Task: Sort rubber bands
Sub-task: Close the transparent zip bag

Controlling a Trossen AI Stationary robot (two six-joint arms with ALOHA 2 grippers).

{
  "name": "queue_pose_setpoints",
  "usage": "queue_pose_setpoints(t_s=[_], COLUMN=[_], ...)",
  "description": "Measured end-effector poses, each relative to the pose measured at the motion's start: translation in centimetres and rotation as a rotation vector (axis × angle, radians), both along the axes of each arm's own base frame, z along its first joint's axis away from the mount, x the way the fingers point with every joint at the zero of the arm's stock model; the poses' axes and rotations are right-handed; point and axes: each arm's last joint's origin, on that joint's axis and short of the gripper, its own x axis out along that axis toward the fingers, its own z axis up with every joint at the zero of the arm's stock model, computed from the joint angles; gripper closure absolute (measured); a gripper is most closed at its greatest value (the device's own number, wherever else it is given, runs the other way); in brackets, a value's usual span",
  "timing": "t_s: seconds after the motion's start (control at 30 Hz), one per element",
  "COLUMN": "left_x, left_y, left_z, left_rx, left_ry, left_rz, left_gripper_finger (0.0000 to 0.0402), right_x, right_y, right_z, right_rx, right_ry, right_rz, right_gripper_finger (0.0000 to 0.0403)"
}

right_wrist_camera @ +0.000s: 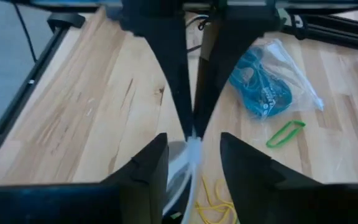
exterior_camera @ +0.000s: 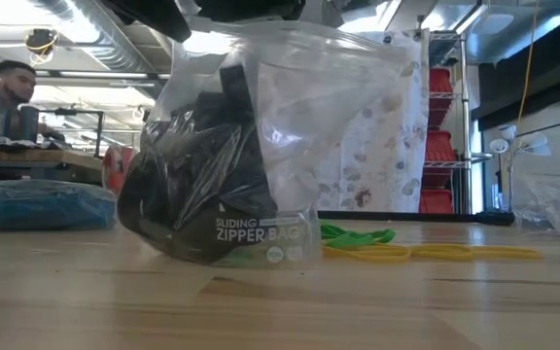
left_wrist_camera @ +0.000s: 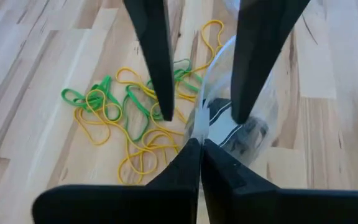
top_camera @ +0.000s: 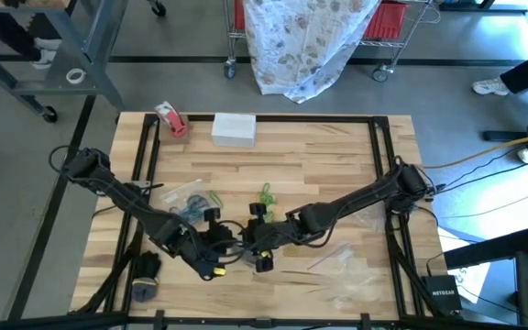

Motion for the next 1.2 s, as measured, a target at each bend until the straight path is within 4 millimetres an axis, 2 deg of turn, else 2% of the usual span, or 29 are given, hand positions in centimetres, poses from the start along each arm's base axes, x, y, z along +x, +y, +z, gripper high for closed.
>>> queue_pose_setpoints(t_s=[0.13, 0.3, 0.73, 1.0, 1.2], left_x=[0.0, 0.2, 0.1, 0.1, 0.0], left_y=[0.0, -0.1, 0.0, 0.0, 0.0], left_z=[0.1, 0.2, 0.2, 0.2, 0.3], left_rx=[-0.006, -0.017, -0.011, -0.012, -0.011], left_ry=[-0.006, -0.026, -0.021, -0.018, -0.016], left_rz=[0.0, -0.004, -0.002, -0.004, -0.004], left_gripper_finger=[0.0401, 0.0401, 0.0401, 0.0401, 0.0401], right_x=[0.2, 0.3, 0.1, -0.5, -1.5], right_y=[0.1, 0.1, 0.0, -0.2, -0.4], right_z=[-0.5, -0.8, -0.8, -1.1, -0.3], right_rx=[0.002, 0.003, -0.018, -0.039, -0.051], right_ry=[0.011, 0.014, 0.024, 0.099, 0.14], right_rz=[-0.006, -0.01, -0.027, -0.037, -0.046], right_gripper_finger=[0.0259, 0.028, 0.0392, 0.0378, 0.0384])
